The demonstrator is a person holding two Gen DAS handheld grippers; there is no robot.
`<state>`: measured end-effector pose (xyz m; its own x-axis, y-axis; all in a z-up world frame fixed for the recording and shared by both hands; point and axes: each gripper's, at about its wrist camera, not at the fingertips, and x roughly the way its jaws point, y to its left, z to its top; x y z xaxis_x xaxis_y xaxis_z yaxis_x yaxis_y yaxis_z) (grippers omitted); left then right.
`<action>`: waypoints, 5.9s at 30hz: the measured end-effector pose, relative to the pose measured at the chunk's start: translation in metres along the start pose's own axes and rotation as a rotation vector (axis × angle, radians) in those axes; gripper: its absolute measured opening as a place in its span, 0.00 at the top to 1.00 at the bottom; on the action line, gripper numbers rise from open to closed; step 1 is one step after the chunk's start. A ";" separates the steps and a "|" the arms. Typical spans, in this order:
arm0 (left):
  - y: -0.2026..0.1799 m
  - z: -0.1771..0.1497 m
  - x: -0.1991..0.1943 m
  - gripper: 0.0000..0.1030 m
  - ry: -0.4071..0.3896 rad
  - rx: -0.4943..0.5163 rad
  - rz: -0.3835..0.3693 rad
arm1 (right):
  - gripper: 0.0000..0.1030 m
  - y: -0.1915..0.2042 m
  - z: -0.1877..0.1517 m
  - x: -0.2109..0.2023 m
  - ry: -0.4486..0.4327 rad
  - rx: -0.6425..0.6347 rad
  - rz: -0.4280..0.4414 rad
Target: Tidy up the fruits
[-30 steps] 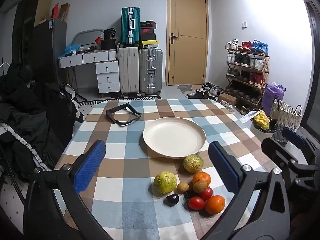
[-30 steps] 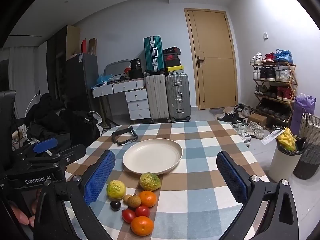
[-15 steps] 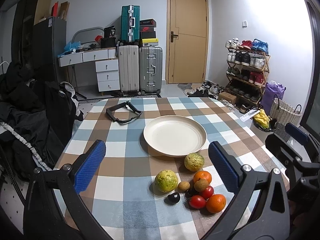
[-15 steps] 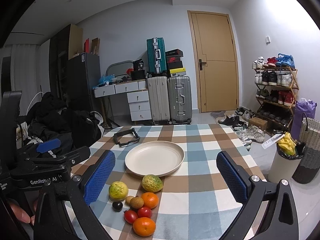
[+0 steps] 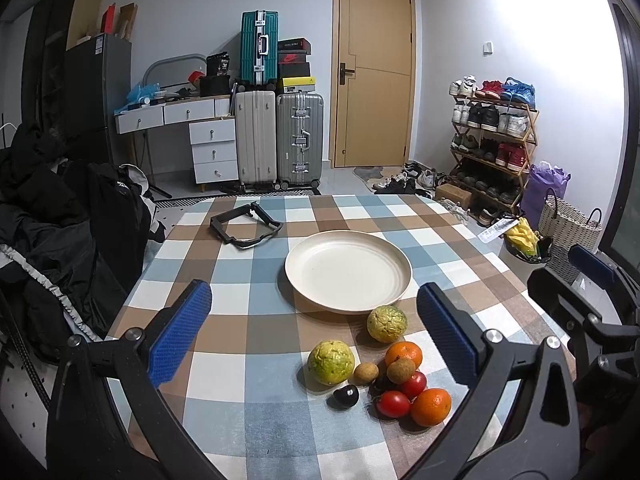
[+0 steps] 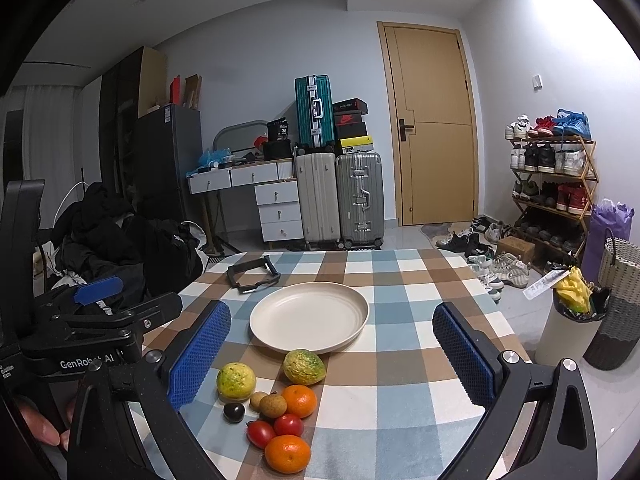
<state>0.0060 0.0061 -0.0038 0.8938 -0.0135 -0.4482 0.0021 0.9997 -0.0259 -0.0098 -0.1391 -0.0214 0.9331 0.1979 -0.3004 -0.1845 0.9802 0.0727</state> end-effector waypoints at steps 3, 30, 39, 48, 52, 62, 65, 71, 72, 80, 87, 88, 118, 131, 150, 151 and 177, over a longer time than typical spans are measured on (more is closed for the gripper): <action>0.000 0.000 0.000 0.01 0.001 -0.006 -0.006 | 0.00 0.000 0.000 0.000 0.001 0.001 0.000; -0.001 -0.005 0.002 0.01 0.007 -0.008 -0.012 | 0.00 -0.004 -0.002 -0.001 0.001 0.008 -0.002; 0.002 -0.018 0.022 0.01 0.049 -0.005 -0.055 | 0.00 -0.008 -0.006 0.008 0.020 0.017 -0.003; 0.013 -0.029 0.066 0.01 0.170 -0.019 -0.126 | 0.00 -0.014 -0.016 0.031 0.057 0.027 -0.005; 0.025 -0.039 0.096 0.01 0.256 -0.059 -0.160 | 0.00 -0.019 -0.022 0.047 0.083 0.038 -0.007; 0.048 -0.062 0.168 0.01 0.446 -0.163 -0.293 | 0.00 -0.031 -0.036 0.087 0.154 0.063 0.002; 0.046 -0.066 0.181 0.02 0.478 -0.175 -0.320 | 0.00 -0.034 -0.041 0.096 0.175 0.071 0.005; 0.046 -0.072 0.199 0.28 0.541 -0.201 -0.387 | 0.00 -0.038 -0.046 0.112 0.210 0.080 0.013; 0.045 -0.073 0.202 0.34 0.550 -0.202 -0.393 | 0.00 -0.038 -0.046 0.114 0.215 0.082 0.014; 0.053 -0.076 0.219 0.57 0.593 -0.267 -0.497 | 0.00 -0.038 -0.050 0.126 0.262 0.092 0.044; 0.059 -0.078 0.219 0.58 0.582 -0.306 -0.525 | 0.00 -0.033 -0.054 0.146 0.360 0.130 0.139; 0.061 -0.077 0.219 0.58 0.580 -0.309 -0.527 | 0.00 -0.030 -0.055 0.150 0.380 0.138 0.149; 0.094 -0.034 0.209 0.58 0.489 -0.323 -0.497 | 0.48 -0.021 -0.066 0.202 0.559 0.218 0.299; 0.061 0.055 0.260 0.57 0.432 -0.226 -0.484 | 0.48 -0.040 0.032 0.224 0.458 0.218 0.371; 0.058 0.043 0.409 0.57 0.596 -0.314 -0.501 | 0.48 -0.054 0.003 0.376 0.663 0.223 0.310; 0.057 0.042 0.413 0.57 0.597 -0.315 -0.505 | 0.48 -0.054 0.001 0.378 0.666 0.223 0.315; 0.044 0.068 0.288 0.21 0.428 -0.200 -0.340 | 0.10 -0.069 0.038 0.243 0.382 0.211 0.244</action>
<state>0.2942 0.0478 -0.0733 0.5967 -0.3827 -0.7054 0.1353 0.9144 -0.3816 0.2409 -0.1594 -0.0633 0.6833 0.4499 -0.5751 -0.2798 0.8888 0.3629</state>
